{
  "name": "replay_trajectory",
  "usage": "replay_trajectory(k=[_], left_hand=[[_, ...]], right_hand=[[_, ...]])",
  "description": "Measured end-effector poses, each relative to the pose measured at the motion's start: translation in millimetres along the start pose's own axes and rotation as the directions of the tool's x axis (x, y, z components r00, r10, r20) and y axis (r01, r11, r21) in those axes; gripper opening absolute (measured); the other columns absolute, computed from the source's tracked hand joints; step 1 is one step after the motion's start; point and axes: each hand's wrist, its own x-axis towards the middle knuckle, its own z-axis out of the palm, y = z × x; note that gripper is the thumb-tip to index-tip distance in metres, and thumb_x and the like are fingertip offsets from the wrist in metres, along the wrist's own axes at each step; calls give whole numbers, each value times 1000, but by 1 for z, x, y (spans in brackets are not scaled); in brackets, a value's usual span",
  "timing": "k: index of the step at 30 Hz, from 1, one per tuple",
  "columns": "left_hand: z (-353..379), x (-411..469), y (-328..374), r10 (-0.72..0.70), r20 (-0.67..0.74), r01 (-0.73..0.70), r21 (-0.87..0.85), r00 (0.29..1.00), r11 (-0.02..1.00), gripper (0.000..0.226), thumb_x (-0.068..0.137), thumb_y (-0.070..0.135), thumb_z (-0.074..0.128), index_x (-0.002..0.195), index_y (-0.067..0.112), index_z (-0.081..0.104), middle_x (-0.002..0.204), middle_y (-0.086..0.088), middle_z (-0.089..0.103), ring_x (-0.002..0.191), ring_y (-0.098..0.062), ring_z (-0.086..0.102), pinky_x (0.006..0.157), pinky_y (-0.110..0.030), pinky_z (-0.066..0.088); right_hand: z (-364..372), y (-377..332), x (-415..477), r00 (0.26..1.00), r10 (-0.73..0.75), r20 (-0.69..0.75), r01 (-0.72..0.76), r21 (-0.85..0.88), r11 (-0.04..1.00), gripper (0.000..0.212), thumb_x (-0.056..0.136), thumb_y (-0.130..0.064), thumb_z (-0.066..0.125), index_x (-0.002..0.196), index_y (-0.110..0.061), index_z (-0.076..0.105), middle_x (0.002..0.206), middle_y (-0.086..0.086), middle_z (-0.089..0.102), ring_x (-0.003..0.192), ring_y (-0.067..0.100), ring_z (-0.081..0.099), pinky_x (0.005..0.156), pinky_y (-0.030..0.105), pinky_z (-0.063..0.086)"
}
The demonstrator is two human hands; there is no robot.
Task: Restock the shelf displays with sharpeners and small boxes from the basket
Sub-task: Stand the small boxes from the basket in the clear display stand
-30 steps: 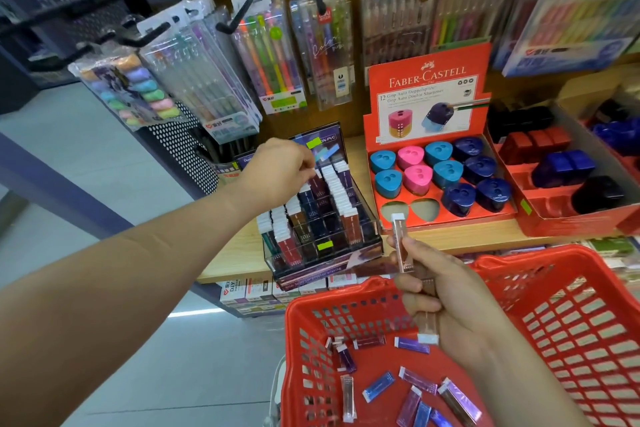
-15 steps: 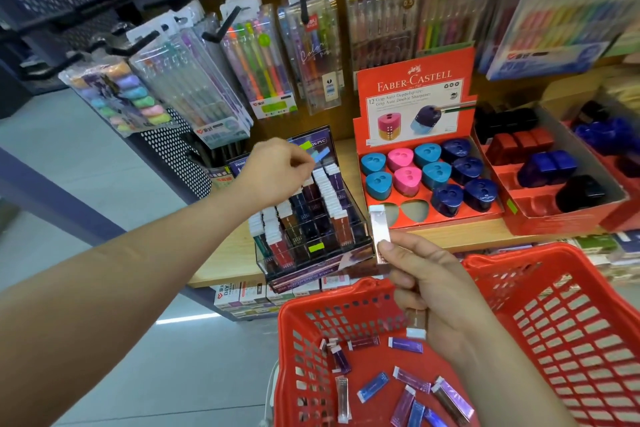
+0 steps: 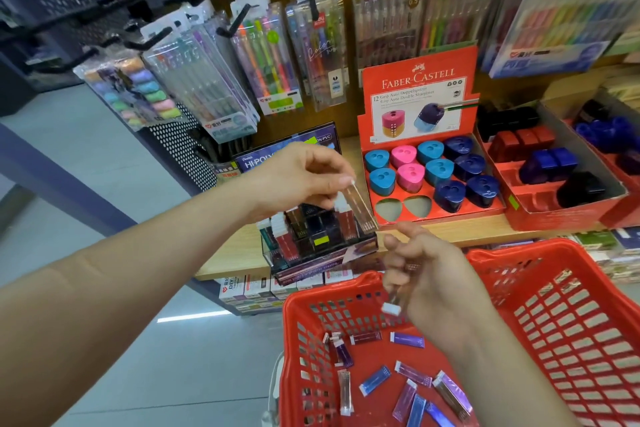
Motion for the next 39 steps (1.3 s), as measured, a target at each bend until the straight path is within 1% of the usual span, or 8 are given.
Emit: replay_trajectory(k=[4,8,12,20,25,28,33,39], left_hand=[[-19,-7,-4,-52,12,52,46,999,998,10,94,17,57,97,15,66,68,-1,52,59,-12,51,63,-26,54],[-30,-15,-6,-152,131,167,-118,980,979,12,85,20,61,96,13,64,73,-12,68,60,-17,66,62,-29,60],[-30,-17,-8,-105,112,125,-190,988,974,18,73,22,69,86,9,68,87,-20,72,73,-23,72,68,-27,60],[-26,-8,-11,0,-141,48,337,990,940,15,86,8,68,97,15,60,73,-5,73,72,-20,72,80,-45,58],[-13,4,-10,161,-259,-26,457,952,889,9,84,15,72,90,22,71,77,7,71,74,-5,68,81,-28,56],[4,17,-4,242,-244,-56,586,939,808,12,88,19,68,99,21,74,85,11,70,79,-1,64,82,-22,52],[22,36,-2,272,-148,-65,763,951,643,19,92,18,61,107,17,72,102,2,72,93,-12,65,89,-31,52],[14,45,-4,189,-128,-23,769,974,638,12,87,17,67,98,18,74,94,3,73,88,-9,66,85,-30,53]], right_hand=[[-6,-1,3,998,49,-35,-40,227,973,46,56,14,27,89,-13,45,89,10,50,68,12,41,60,23,28],[-10,-1,4,999,48,-19,-42,234,971,53,84,25,30,117,-9,53,109,21,52,82,15,54,62,22,55],[-10,0,3,997,33,-70,-15,241,970,54,86,26,38,132,0,48,127,29,48,97,28,66,76,29,59],[-14,7,-3,991,84,-100,-71,122,990,18,90,-4,59,106,0,66,87,12,75,68,19,74,55,28,60],[-15,5,-2,993,35,-117,-33,17,999,18,93,-11,58,107,-7,69,81,8,73,56,12,64,48,21,53],[-16,1,-1,992,4,-124,-9,-38,999,17,91,-11,61,105,-11,71,70,5,66,58,15,65,48,23,54],[-19,-4,1,991,-47,-124,33,-109,993,22,83,-13,67,104,-13,72,70,1,66,61,10,56,53,20,44],[-24,-10,6,990,-35,-137,37,13,999,19,85,-5,64,102,-8,70,68,3,63,54,8,52,45,15,47]])
